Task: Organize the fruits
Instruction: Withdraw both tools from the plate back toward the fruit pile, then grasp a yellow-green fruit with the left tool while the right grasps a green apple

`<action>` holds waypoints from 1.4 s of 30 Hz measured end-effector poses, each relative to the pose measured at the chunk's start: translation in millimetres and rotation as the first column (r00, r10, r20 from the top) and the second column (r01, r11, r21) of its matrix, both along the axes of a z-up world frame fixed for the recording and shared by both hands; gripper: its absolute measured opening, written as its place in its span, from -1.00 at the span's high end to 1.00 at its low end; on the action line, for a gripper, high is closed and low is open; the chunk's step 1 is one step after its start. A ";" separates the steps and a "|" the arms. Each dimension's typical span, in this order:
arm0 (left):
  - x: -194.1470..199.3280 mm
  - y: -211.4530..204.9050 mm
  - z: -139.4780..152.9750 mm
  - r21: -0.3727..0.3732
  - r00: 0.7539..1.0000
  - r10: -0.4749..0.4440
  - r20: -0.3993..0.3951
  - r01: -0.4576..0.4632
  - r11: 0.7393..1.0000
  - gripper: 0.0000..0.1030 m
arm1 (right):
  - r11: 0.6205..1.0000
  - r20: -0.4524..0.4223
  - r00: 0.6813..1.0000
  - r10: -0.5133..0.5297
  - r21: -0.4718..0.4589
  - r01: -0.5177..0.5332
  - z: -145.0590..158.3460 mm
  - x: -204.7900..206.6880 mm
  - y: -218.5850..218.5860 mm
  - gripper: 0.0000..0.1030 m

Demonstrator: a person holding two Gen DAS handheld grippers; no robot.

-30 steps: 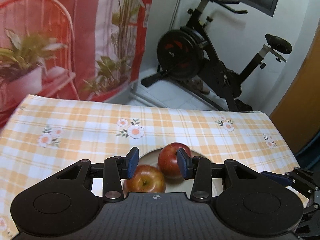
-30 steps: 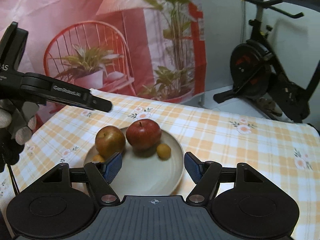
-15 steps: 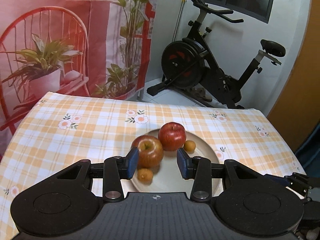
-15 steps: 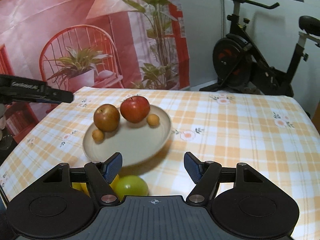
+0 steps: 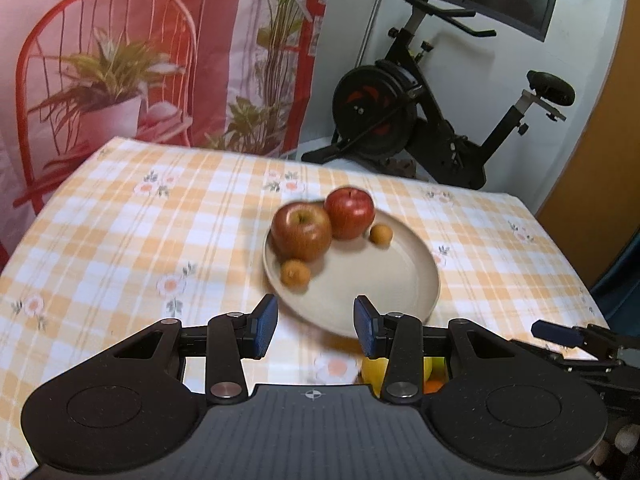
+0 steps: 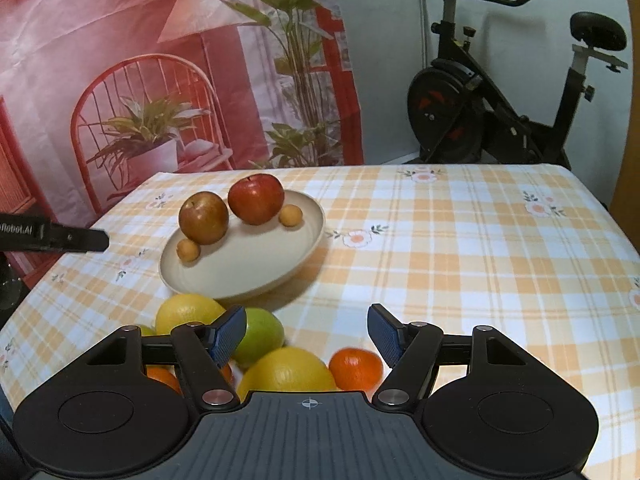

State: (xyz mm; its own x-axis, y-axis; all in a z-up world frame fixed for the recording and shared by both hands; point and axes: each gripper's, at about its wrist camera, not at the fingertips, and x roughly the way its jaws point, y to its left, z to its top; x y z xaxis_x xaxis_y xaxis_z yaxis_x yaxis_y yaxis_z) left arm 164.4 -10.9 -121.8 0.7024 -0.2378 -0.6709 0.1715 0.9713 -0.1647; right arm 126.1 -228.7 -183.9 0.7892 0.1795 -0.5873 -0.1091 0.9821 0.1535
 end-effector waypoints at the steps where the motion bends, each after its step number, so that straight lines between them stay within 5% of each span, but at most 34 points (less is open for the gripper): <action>1: -2.7 0.8 -2.6 -0.003 1.000 0.000 -0.005 0.000 1.000 0.14 | 1.000 -0.001 1.000 -0.003 0.002 0.003 -0.7 -1.4 -0.7 -0.24; 23: -22.0 -10.8 -15.8 -0.004 0.999 -0.033 -0.024 0.033 0.999 0.14 | 1.000 -0.019 1.000 0.005 0.024 -0.004 -8.3 -22.2 -5.2 -0.21; 42: -14.4 -17.9 -46.9 -0.023 0.981 -0.118 -0.156 0.116 0.993 0.13 | 0.999 -0.033 0.999 0.028 0.021 -0.028 -9.8 -17.7 0.2 -0.19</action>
State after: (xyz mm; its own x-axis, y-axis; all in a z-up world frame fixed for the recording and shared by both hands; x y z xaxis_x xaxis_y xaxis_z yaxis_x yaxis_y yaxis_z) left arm 150.0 -28.8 -168.7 0.5556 -0.3222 -0.7665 0.2550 0.9435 -0.2117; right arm 108.5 -228.5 -193.6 0.7639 0.2134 -0.6090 -0.1311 0.9754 0.1774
